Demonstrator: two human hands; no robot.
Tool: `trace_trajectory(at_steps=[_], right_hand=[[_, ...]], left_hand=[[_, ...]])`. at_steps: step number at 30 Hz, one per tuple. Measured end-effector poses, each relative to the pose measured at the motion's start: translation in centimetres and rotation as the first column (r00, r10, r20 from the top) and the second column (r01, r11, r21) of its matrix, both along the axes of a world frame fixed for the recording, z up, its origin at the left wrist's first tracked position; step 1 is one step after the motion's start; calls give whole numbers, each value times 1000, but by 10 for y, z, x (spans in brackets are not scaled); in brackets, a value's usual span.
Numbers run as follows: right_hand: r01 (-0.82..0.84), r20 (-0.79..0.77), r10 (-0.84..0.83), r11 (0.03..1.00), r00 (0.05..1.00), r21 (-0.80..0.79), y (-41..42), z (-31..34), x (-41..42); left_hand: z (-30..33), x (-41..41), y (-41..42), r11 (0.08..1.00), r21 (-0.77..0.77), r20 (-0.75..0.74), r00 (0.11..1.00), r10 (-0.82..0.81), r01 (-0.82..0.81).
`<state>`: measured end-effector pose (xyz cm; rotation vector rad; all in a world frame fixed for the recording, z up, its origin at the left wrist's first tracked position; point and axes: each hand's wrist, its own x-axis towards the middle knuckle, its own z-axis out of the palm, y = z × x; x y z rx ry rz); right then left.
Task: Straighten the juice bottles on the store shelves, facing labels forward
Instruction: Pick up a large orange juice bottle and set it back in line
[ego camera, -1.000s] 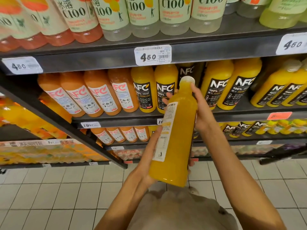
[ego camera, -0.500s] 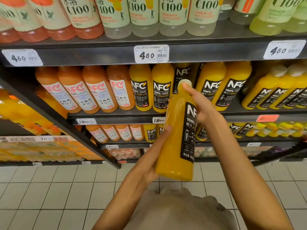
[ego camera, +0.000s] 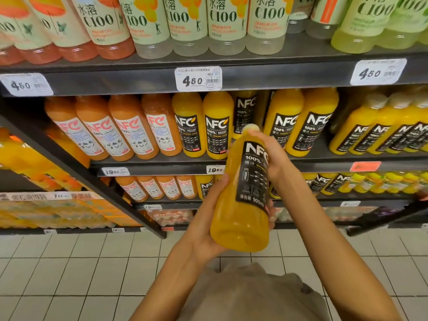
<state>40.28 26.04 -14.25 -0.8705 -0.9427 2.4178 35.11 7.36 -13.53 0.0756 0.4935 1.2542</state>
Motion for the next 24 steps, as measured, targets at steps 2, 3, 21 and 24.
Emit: trace_trajectory(at_steps=[2, 3, 21, 24], right_hand=[[3, -6, -2, 994, 1000, 105, 3, 13, 3], [-7, 22, 3, 984, 1000, 179, 4, 20, 5], [-38, -23, 134, 438, 991, 898, -42, 57, 35], [-19, -16, 67, 482, 998, 876, -32, 54, 32]], left_hand=[[-5, -6, 0, 999, -16, -170, 985, 26, -29], [-7, -10, -1, 998, -23, -306, 951, 45, -55], [-61, -49, 61, 991, 120, -985, 135, 110, 61], [-68, -48, 71, 994, 99, -977, 195, 89, 42]])
